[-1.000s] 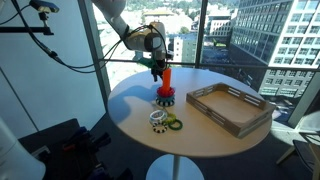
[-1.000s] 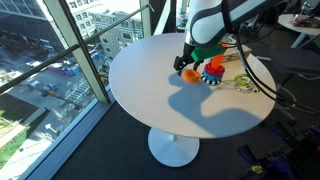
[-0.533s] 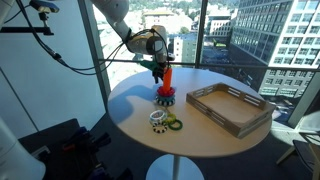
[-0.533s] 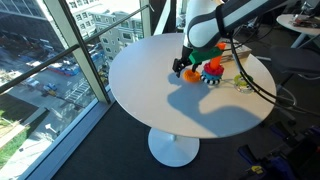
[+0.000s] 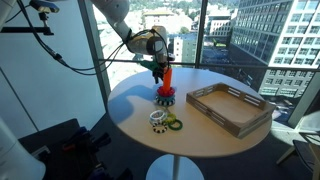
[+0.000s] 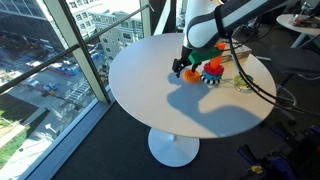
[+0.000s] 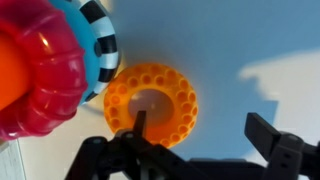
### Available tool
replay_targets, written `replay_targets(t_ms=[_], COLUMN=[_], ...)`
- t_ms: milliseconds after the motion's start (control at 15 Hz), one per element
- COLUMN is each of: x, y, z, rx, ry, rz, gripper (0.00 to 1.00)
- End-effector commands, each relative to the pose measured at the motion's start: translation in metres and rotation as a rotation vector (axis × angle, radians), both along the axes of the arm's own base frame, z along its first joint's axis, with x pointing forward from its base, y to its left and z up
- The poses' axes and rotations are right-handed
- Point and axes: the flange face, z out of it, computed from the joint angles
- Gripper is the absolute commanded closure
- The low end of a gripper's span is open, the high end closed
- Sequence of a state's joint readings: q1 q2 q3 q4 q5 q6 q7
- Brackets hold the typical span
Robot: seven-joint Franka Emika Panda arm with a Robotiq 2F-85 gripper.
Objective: Pick up the orange ring and put it on the ring holder
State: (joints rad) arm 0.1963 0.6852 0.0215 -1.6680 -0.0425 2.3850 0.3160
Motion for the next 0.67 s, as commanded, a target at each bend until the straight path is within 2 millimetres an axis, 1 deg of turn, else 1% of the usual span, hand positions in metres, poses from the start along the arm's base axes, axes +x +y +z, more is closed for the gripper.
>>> replay_targets(t_ms=[0, 67, 133, 200, 267, 333, 400, 533, 600], x=[0.0029, 0.0020, 0.0009, 0.0002, -0.0006, -0.0012, -0.0016, -0.0019, -0.0017], y=[0.0031, 0.0036, 0.0041, 0.0044, 0.0047, 0.0050, 0.0048, 0.0040, 0.0034], z=[0.0018, 0.0017, 0.0013, 0.0008, 0.0002, 0.0000, 0.0005, 0.0019, 0.0035], rx=[0.001, 0.001, 0.000, 0.000, -0.002, -0.002, -0.002, 0.000, 0.002], ry=[0.021, 0.026, 0.030, 0.035, 0.040, 0.044, 0.047, 0.049, 0.046], rz=[-0.010, -0.010, -0.009, -0.009, -0.009, -0.008, -0.007, -0.008, -0.008], gripper=[0.00, 0.00, 0.03, 0.26, 0.27, 0.32, 0.40, 0.58, 0.65])
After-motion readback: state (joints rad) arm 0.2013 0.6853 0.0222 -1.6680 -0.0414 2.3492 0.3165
